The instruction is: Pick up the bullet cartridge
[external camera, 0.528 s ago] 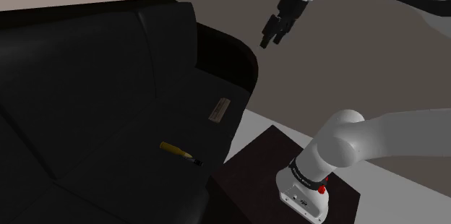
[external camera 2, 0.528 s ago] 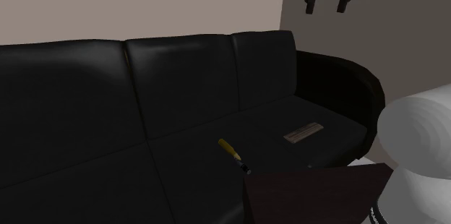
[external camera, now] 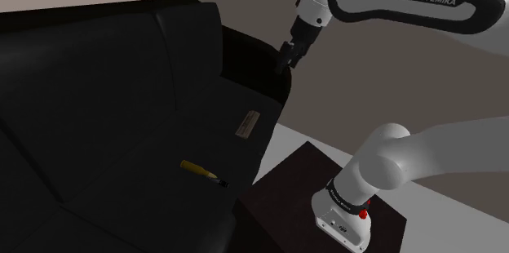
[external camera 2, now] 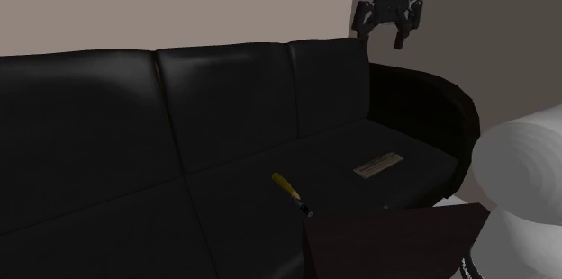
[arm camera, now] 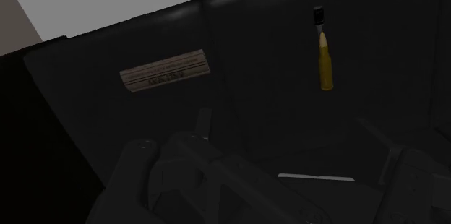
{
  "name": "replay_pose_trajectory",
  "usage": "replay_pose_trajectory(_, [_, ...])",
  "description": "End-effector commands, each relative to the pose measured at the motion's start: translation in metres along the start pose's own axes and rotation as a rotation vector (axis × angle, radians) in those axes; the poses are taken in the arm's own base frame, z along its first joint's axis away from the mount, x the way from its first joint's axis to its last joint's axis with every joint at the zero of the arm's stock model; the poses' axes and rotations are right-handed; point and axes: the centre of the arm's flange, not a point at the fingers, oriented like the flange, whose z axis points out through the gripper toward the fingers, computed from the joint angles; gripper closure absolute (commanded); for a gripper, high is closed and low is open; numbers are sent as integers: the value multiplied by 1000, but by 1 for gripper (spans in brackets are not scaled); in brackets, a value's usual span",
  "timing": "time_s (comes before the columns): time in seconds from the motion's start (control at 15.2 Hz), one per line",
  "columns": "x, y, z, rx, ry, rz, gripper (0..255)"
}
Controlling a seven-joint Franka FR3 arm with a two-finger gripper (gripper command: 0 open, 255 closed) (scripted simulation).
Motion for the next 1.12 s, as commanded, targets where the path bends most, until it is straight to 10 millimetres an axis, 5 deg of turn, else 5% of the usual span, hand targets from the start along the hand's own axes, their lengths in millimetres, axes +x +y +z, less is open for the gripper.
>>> replay_pose_trajectory(0.0, [5, -9, 21, 4, -3, -15, 0])
replay_pose_trajectory(1.06, [39, -94, 211, 38, -37, -132, 0])
